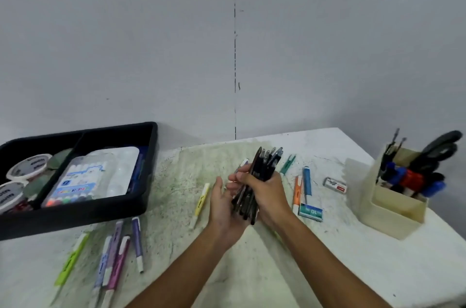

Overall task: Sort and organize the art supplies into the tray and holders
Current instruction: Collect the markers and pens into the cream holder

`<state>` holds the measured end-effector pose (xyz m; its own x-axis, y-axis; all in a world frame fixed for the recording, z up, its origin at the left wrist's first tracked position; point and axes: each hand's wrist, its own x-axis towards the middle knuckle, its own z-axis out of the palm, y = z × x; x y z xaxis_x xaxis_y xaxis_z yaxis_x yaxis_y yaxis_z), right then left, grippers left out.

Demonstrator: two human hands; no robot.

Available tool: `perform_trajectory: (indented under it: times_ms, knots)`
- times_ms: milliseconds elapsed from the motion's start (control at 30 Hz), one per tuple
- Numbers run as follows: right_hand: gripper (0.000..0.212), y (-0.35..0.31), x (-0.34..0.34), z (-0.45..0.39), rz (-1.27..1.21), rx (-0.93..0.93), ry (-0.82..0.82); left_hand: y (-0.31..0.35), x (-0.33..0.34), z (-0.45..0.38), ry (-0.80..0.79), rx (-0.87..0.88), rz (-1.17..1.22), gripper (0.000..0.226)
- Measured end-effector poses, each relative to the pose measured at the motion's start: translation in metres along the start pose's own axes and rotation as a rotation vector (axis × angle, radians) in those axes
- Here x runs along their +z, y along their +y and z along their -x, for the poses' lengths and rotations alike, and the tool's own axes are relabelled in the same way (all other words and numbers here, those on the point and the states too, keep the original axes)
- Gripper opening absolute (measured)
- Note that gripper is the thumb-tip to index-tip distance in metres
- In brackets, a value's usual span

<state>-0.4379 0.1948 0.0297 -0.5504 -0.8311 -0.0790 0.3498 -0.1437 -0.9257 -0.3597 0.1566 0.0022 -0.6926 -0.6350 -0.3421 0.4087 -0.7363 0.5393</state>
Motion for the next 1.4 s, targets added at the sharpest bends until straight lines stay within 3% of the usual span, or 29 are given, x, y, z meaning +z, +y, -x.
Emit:
perform_trajectory:
  times_ms: [200,300,533,667,833,1100,1400]
  knots:
    - [0.019,-0.024,-0.069,0.003,0.274,-0.189,0.039,-0.017,0.035,-0.031,-0.017,0.160,-0.519,0.035]
    - [0.013,-0.040,-0.107,0.010,0.302,-0.260,0.023,-0.024,0.067,-0.040,-0.206,0.302,-0.689,0.018]
    - [0.011,-0.063,-0.185,0.032,0.650,-0.453,0.110,-0.049,0.127,-0.052,-0.734,0.533,-1.064,0.032]
    - [0.010,-0.074,-0.215,0.033,0.912,-0.689,0.103,-0.059,0.144,-0.060,-0.882,0.633,-1.151,0.037]
    - [0.020,-0.075,-0.246,0.021,1.054,-0.756,0.090,-0.067,0.151,-0.067,-0.963,0.675,-1.218,0.037]
    - [0.021,-0.062,-0.265,0.010,1.048,-0.713,0.088,-0.079,0.152,-0.076,-0.903,0.637,-1.321,0.044]
    - [0.022,-0.063,-0.272,0.008,0.948,-0.642,0.086,-0.092,0.155,-0.084,-0.898,0.643,-1.350,0.033]
